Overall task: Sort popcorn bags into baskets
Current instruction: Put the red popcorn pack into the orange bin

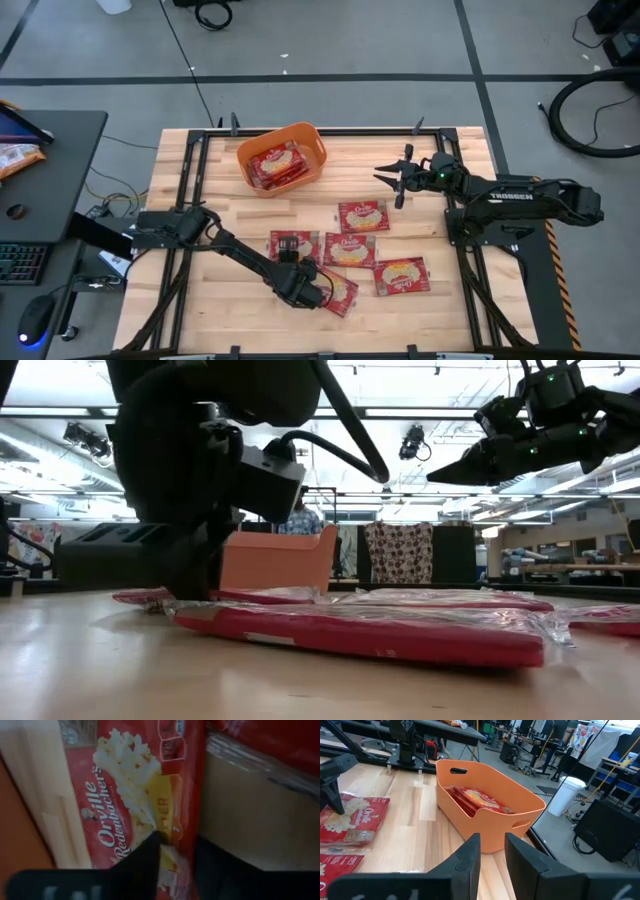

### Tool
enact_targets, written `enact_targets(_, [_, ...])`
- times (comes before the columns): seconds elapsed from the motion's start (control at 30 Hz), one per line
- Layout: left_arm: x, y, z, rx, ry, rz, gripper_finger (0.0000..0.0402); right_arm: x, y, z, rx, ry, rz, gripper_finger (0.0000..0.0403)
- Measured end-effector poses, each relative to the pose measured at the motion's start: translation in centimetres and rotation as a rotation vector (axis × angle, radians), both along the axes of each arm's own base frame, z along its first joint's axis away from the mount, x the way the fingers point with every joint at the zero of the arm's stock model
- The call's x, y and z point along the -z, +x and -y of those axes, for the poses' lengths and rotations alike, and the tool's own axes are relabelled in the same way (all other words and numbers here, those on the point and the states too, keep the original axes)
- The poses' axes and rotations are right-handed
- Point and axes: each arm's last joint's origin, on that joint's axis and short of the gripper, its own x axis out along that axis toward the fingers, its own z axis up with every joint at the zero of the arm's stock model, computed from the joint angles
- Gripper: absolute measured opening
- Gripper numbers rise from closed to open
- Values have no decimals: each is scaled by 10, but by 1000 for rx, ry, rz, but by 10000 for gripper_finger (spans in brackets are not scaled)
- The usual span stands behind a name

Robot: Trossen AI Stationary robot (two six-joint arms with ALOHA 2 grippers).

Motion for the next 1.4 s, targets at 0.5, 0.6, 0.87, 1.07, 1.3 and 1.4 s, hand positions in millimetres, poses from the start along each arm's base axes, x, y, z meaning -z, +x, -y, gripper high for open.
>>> enact_targets(0.5, [-87, -5, -56, -179, -187, 96, 14, 0, 0, 0, 0, -1, 0, 94])
enact_targets(0.6, [-121, -9, -86, -278, -240, 213, 13, 0, 0, 0, 0, -1, 0, 94])
enact_targets(0.87, [-191, -33, -161, -485, -228, 529, 12, 0, 0, 0, -2, -3, -1, 94])
enact_targets(1.07, [-201, -40, -211, -493, -96, 548, 12, 0, 0, 0, -3, -4, -2, 94])
enact_targets(1.3, [-177, -36, -268, -444, 31, 348, 12, 0, 0, 0, -3, -3, -4, 94])
enact_targets(1.4, [-162, -34, -291, -432, 38, 257, 12, 0, 0, 0, -3, -3, -4, 94])
